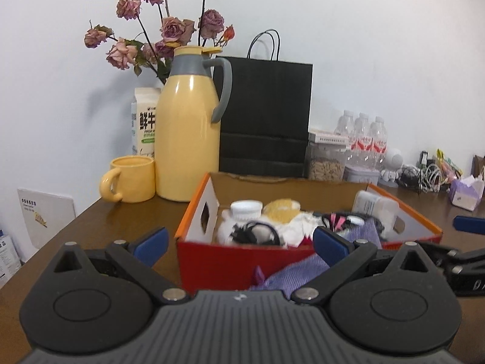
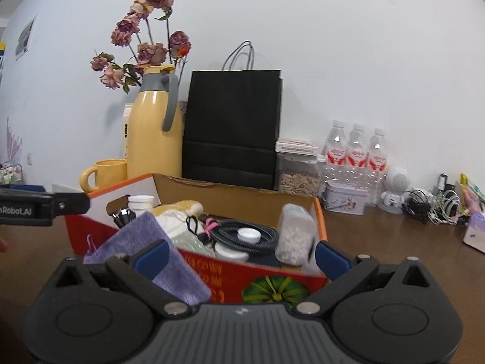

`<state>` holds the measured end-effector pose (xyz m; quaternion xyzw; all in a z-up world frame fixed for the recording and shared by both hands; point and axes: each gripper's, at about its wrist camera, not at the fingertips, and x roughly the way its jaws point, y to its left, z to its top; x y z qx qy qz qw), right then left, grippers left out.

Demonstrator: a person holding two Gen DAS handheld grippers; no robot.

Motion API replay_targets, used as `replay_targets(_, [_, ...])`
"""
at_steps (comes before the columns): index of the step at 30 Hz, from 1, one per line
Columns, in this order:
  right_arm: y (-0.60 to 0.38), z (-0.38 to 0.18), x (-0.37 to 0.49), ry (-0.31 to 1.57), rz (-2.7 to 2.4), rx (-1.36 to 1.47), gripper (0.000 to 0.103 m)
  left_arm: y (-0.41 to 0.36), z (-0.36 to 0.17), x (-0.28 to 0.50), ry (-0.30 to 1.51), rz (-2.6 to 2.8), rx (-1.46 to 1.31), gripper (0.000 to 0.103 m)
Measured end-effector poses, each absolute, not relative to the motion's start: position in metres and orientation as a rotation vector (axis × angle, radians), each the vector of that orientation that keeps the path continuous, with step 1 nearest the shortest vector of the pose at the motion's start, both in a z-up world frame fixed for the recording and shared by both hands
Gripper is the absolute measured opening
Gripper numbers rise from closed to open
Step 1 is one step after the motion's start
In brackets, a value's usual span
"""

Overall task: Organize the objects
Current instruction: 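Lift both tools out of the box back over the table, then grasp the small tan wooden block with the right gripper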

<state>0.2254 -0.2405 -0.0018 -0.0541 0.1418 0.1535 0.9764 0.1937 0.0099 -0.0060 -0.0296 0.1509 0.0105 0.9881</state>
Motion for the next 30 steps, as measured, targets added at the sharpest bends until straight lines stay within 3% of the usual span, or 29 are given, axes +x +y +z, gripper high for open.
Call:
replay_targets(21, [-0.251,-0.021,0.179,0.369,0.315,-0.102,0.101,0.016,-0.029,0.154,0.378,0.046,-0.053,0.103])
replay_targets(25, [-0.248,-0.024,0.187,0.433,0.336,-0.109,0.092,0.019,-0.030,0.154,0.391,0.042,-0.072,0.103])
replay_targets(30, [-0.241,-0.032,0.206,0.546,0.378,-0.107,0.070,0.020,-0.032,0.157,0.417,0.029,-0.079,0.103])
